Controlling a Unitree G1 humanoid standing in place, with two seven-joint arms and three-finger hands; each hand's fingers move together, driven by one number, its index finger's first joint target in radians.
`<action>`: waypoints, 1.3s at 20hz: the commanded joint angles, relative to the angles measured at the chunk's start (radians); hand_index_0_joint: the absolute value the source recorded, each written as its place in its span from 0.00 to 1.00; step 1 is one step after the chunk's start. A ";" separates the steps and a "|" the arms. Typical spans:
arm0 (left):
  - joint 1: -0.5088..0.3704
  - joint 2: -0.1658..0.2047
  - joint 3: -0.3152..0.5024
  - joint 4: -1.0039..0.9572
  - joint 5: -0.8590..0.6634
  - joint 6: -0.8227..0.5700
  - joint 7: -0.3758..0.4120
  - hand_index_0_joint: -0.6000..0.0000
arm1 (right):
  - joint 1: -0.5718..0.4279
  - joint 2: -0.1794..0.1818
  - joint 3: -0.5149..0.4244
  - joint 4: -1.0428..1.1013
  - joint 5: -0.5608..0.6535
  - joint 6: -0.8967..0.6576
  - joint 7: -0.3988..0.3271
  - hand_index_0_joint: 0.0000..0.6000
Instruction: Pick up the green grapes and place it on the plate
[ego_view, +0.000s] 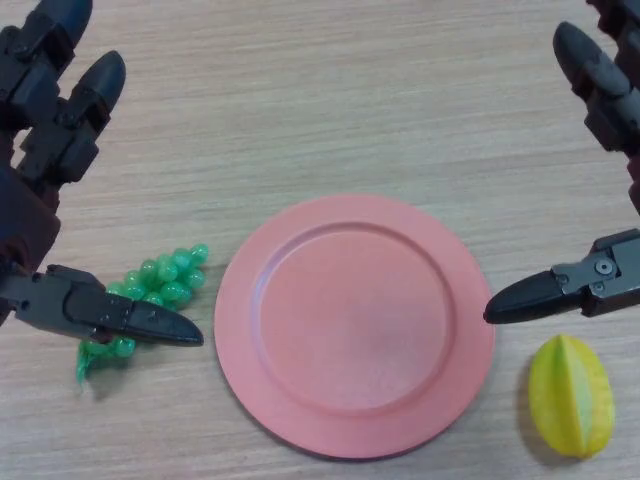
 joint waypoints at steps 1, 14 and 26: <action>-0.026 0.041 0.074 -0.050 0.011 -0.143 0.010 1.00 | -0.037 -0.024 -0.055 -0.044 -0.017 -0.133 -0.006 0.00; -0.029 0.131 0.113 0.303 0.445 -0.453 -0.145 1.00 | -0.026 -0.011 -0.045 -0.050 -0.043 -0.132 -0.010 0.00; -0.032 0.133 -0.055 0.700 1.187 -0.605 -0.118 1.00 | -0.021 -0.021 -0.075 -0.034 -0.017 -0.135 -0.008 0.00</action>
